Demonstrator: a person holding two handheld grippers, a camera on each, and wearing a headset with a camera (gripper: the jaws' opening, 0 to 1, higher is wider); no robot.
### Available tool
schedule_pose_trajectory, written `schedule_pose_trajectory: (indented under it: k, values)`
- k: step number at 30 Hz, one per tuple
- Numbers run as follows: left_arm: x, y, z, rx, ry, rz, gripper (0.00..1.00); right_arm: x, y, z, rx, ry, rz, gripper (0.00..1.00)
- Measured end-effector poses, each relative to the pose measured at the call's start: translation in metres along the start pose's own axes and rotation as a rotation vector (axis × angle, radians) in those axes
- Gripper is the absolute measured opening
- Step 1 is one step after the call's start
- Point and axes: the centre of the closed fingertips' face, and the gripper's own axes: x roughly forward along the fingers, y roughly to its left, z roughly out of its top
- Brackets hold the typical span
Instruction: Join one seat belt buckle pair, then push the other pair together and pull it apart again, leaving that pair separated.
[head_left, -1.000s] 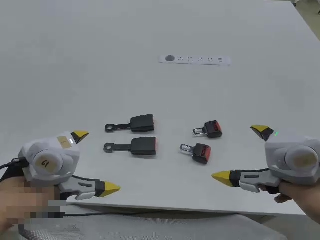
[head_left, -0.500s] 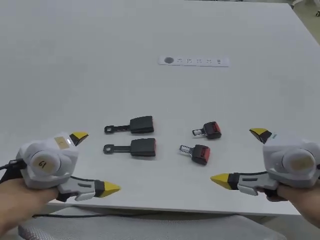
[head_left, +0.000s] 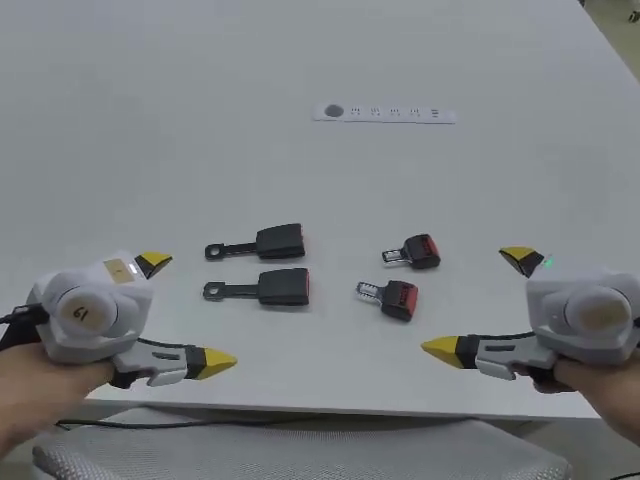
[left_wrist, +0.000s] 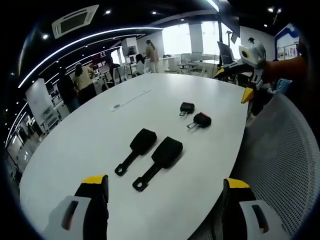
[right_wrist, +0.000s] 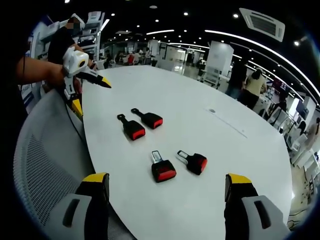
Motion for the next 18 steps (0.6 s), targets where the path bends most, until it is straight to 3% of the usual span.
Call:
schedule_pose_trajectory:
  k: [18]
  values:
    - [0.0073,0.004,0.0017,0.025,0.018,-0.003,1.0,0.0039,-0.0004,-0.0006,-0.017,0.008,-0.003,0.99]
